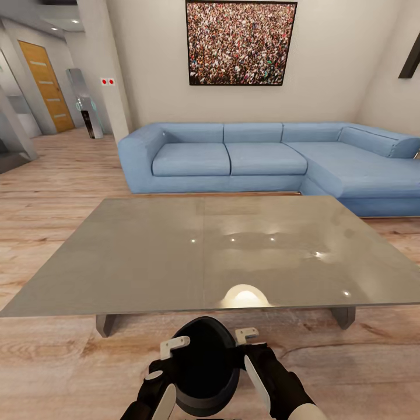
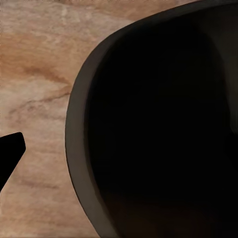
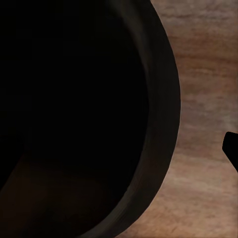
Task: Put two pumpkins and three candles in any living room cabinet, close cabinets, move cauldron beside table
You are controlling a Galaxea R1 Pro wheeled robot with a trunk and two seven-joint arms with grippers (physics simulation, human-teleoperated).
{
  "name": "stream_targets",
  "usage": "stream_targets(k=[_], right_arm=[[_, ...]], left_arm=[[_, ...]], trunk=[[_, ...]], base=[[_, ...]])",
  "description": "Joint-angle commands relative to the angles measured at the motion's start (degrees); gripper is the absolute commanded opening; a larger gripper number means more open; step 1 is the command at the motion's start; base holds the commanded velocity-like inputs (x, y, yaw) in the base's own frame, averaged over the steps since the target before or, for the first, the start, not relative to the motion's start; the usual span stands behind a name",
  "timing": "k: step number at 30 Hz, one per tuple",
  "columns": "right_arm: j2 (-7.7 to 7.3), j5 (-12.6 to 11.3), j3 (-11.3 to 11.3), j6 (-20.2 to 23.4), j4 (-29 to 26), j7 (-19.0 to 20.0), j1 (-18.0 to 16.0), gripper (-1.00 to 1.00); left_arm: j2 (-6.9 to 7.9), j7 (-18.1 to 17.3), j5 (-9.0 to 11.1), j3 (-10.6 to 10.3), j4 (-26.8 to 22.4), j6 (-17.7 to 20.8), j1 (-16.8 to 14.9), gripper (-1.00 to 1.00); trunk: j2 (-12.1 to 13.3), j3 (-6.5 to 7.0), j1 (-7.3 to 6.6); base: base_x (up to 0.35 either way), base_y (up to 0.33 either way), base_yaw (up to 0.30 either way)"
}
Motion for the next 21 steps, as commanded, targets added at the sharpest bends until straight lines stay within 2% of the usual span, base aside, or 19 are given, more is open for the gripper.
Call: stream_targets(k=[1, 14, 21], right_arm=[[0.00, -0.24, 0.01, 0.25, -0.06, -0.02, -0.02, 1.00], [0.00, -0.03, 0.01, 1.05, 0.98, -0.09, -0.46, 1.00], [-1.71, -0.30, 0.09, 1.01, 2.13, 0.05, -0.53, 1.00]], left_arm=[[0.05, 0.49, 0.52, -0.11, -0.08, 0.08, -0.03, 1.00], [-0.48, 0.45, 0.49, -0.22, -0.16, 0.22, 0.96, 1.00], [-0.04, 0.45, 0.49, -0.34, -0.25, 0.19, 1.02, 1.00]], trunk=[[-0.02, -0.05, -0.01], [-0.02, -0.05, -0.01], [-0.02, -0.05, -0.01]], base=[[0.000, 0.000, 0.000], [0.000, 0.000, 0.000], [0.000, 0.000, 0.000]])
